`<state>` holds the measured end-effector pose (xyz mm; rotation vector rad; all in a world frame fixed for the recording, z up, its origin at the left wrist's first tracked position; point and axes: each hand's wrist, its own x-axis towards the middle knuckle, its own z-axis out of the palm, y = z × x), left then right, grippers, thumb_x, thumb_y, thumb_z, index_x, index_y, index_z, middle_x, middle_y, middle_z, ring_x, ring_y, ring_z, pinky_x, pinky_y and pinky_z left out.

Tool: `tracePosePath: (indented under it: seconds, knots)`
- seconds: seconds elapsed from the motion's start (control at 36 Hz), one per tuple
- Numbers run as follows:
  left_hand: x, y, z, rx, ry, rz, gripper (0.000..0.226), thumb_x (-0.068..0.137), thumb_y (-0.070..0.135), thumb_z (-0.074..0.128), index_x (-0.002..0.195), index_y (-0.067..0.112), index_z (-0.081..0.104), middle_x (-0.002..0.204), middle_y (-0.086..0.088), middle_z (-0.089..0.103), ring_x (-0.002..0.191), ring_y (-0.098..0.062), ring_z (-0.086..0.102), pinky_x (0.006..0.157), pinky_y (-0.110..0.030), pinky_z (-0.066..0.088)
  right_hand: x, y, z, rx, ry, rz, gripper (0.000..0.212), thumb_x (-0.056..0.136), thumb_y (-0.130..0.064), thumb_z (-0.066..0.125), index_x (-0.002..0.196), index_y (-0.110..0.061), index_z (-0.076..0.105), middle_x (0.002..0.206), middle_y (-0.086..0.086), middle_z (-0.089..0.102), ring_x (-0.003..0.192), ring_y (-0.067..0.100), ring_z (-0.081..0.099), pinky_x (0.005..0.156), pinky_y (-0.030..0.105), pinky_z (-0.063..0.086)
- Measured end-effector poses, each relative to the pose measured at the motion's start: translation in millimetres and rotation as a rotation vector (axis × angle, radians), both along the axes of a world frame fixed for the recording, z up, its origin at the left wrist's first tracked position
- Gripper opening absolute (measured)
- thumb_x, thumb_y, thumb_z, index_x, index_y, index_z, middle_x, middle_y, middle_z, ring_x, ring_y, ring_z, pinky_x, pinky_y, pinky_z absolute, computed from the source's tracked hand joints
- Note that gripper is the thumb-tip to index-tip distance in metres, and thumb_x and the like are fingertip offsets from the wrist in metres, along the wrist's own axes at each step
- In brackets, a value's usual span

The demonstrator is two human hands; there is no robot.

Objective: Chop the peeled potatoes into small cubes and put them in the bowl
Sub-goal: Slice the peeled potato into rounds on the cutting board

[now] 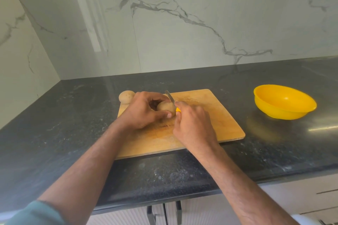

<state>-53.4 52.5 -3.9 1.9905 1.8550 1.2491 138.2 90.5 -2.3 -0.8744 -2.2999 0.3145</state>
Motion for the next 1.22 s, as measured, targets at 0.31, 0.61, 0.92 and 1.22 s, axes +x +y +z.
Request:
tracePosePath:
  seconds: [0.31, 0.61, 0.92, 1.22]
  knots:
    - [2.4, -0.3, 0.2, -0.009, 0.01, 0.035, 0.032, 0.073, 0.034, 0.088, 0.1, 0.022, 0.077, 0.094, 0.01, 0.076, 0.085, -0.018, 0.072, 0.076, -0.046, 0.059, 8.0, -13.1, 0.6, -0.028, -0.089, -0.013, 0.039, 0.097, -0.019, 0.053, 0.136, -0.019, 0.054, 0.103, 0.009, 0.068, 0.09, 0.026, 0.06, 0.069, 0.028, 0.039]
    - [2.0, 0.1, 2.2, -0.135, 0.177, 0.022, 0.055, 0.076, 0.064, 0.063, 0.123, 0.038, 0.071, 0.097, 0.002, 0.06, 0.087, -0.016, 0.061, 0.084, -0.04, 0.053, 12.7, -21.6, 7.1, -0.029, -0.119, -0.003, 0.037, 0.099, -0.02, 0.056, 0.136, -0.018, 0.055, 0.099, 0.007, 0.066, 0.079, 0.018, 0.047, 0.064, 0.026, 0.04]
    - [-0.1, 2.2, -0.5, -0.135, 0.162, 0.026, 0.044, 0.081, 0.05, 0.071, 0.123, 0.036, 0.071, 0.102, 0.005, 0.062, 0.088, -0.011, 0.059, 0.08, -0.025, 0.047, 19.9, -28.8, 7.6, -0.01, -0.138, 0.011, 0.036, 0.099, -0.018, 0.056, 0.135, -0.015, 0.055, 0.095, 0.003, 0.062, 0.075, 0.015, 0.048, 0.064, 0.021, 0.039]
    - [0.4, 1.3, -0.5, -0.152, 0.141, 0.031, 0.041, 0.081, 0.051, 0.071, 0.121, 0.038, 0.071, 0.102, 0.008, 0.062, 0.088, -0.012, 0.059, 0.082, -0.035, 0.052, 29.5, -36.0, 8.9, -0.024, -0.197, 0.012, 0.031, 0.097, -0.018, 0.059, 0.128, -0.016, 0.058, 0.079, -0.003, 0.046, 0.075, 0.017, 0.049, 0.063, 0.024, 0.039]
